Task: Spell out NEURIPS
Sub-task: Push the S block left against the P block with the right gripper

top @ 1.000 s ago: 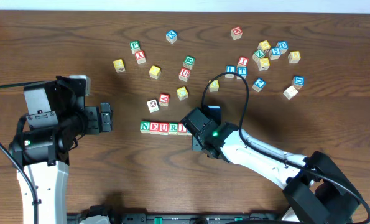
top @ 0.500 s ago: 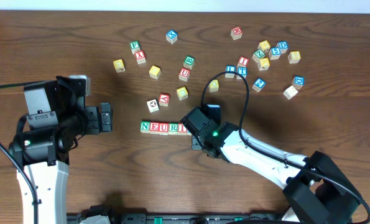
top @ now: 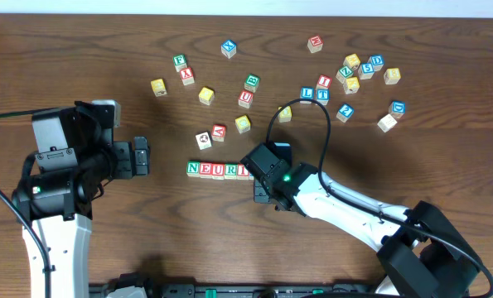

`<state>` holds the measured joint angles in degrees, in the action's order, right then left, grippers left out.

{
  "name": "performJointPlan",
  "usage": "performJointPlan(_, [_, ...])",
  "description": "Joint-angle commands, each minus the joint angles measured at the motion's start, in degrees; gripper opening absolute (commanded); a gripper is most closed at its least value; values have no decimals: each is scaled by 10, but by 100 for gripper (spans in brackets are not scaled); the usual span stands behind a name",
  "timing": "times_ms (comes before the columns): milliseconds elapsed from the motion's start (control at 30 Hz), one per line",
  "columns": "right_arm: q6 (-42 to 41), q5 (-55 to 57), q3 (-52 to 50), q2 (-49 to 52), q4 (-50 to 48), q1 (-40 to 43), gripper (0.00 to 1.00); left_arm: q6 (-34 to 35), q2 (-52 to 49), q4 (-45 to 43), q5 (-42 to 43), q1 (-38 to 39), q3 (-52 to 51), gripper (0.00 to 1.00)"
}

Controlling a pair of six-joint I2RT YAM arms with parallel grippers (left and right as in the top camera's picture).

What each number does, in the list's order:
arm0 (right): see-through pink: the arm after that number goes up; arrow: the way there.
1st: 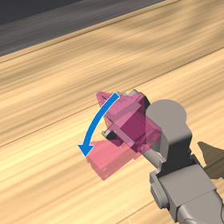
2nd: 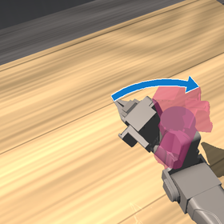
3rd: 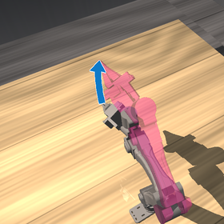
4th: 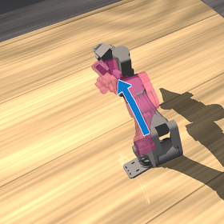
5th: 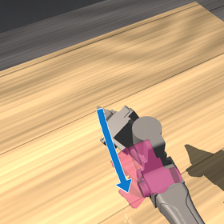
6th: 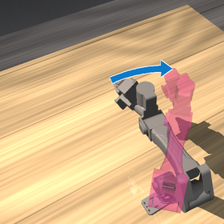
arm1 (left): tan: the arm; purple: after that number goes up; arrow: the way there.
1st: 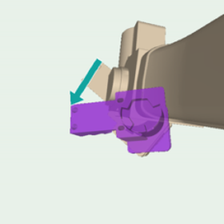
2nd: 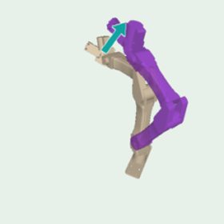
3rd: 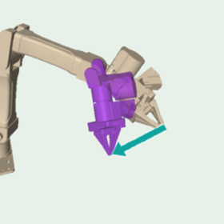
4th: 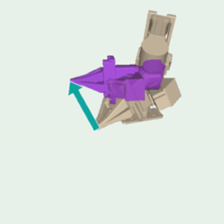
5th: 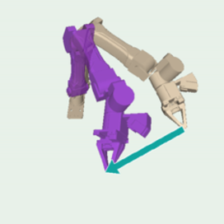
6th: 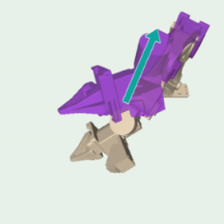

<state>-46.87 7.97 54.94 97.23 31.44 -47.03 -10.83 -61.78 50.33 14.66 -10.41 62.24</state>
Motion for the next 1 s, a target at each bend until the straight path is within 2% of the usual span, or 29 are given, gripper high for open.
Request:
performJointPlan(0, [10, 39, -3, -5, -1, -3, 16, -9, 0, 0, -2, -2, 8, 99])
performJointPlan(967, [41, 67, -3, -5, -23, -3, 16, -9, 0, 0, -2, -2, 8, 99])
